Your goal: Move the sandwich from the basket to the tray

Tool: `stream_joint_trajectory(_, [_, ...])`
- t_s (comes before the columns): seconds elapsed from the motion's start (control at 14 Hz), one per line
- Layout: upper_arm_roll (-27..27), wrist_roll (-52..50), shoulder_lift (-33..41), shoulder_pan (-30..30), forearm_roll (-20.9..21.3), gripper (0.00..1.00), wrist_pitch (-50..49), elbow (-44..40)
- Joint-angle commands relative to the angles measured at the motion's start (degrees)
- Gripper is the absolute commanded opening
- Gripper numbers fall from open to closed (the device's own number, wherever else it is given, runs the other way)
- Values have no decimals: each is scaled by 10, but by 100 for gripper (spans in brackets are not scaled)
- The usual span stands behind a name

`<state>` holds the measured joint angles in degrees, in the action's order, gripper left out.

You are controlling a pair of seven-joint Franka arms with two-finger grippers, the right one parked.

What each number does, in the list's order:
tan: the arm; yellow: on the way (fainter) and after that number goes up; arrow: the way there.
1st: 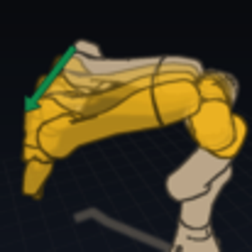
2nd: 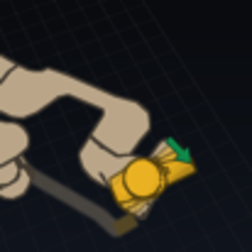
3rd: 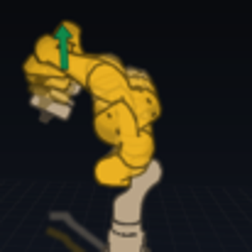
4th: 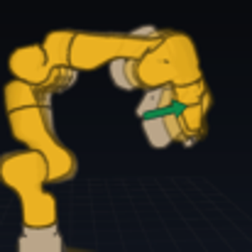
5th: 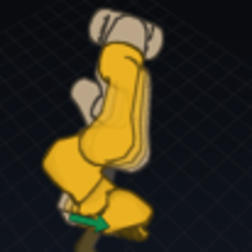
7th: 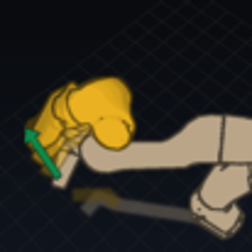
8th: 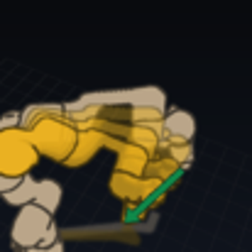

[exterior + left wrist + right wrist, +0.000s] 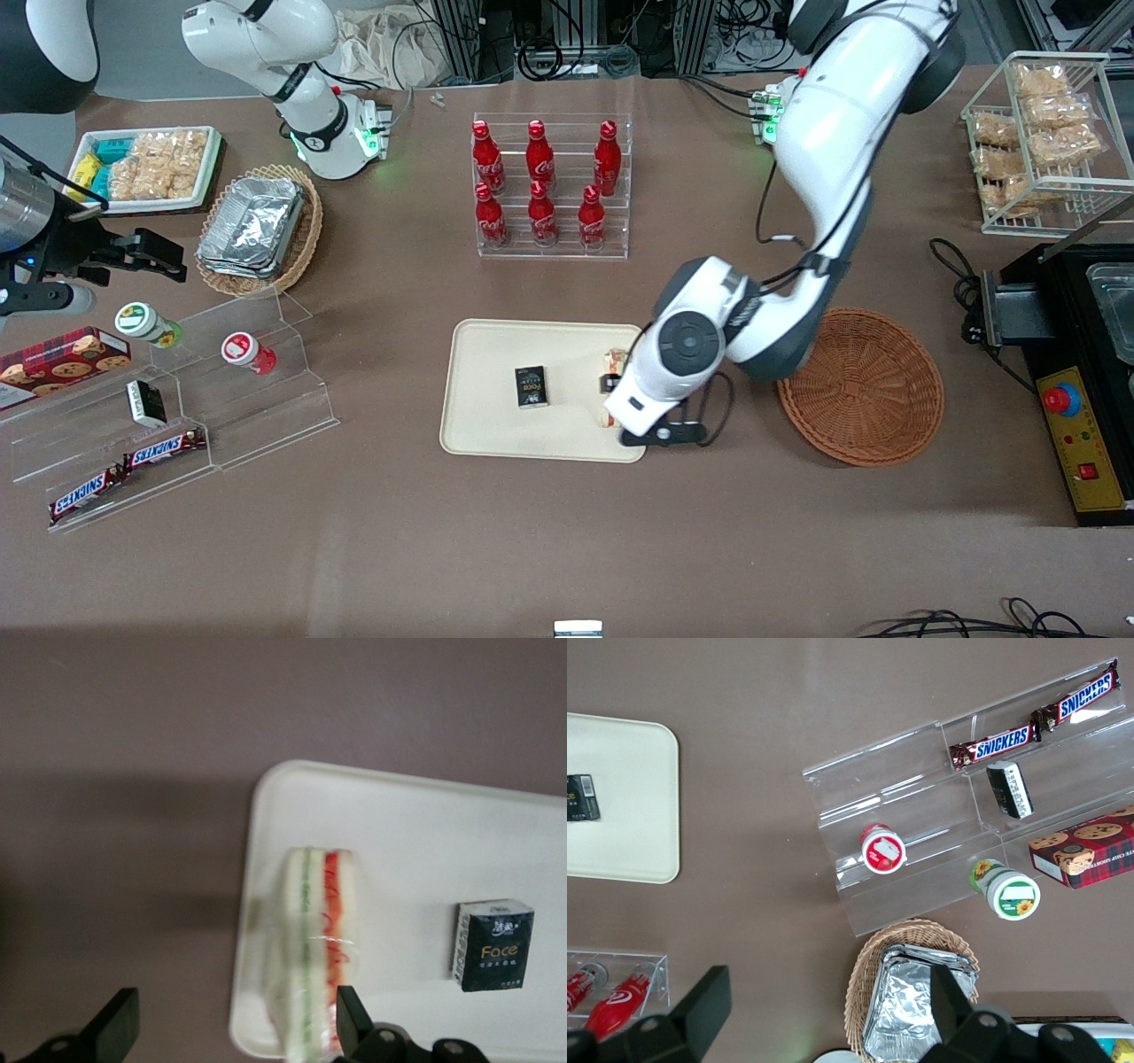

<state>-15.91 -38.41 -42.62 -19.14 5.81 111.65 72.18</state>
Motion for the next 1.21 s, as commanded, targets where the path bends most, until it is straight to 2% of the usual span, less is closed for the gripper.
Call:
stream_joint_trajectory(0.0, [-3,4,122,44,3,100,-21,108])
stream_joint_trajectory(0.21, [-3,22,213,95,1,100,-40,168])
stream_joint_trajectory(0.43, [-3,106,264,155,-12,99,-192,158])
stream_joint_trajectory(0.57, [-2,161,280,179,-26,95,-260,160])
stream_joint_trajectory(0.71, [-3,190,290,222,-26,96,-257,147])
stream_joint_trajectory(0.79, [-2,191,295,227,-24,99,-232,151])
stream_joint_trajectory(1.0, [4,194,314,254,-26,99,-189,157])
stream_joint_trajectory(1.14, [40,227,319,232,-17,99,-182,161])
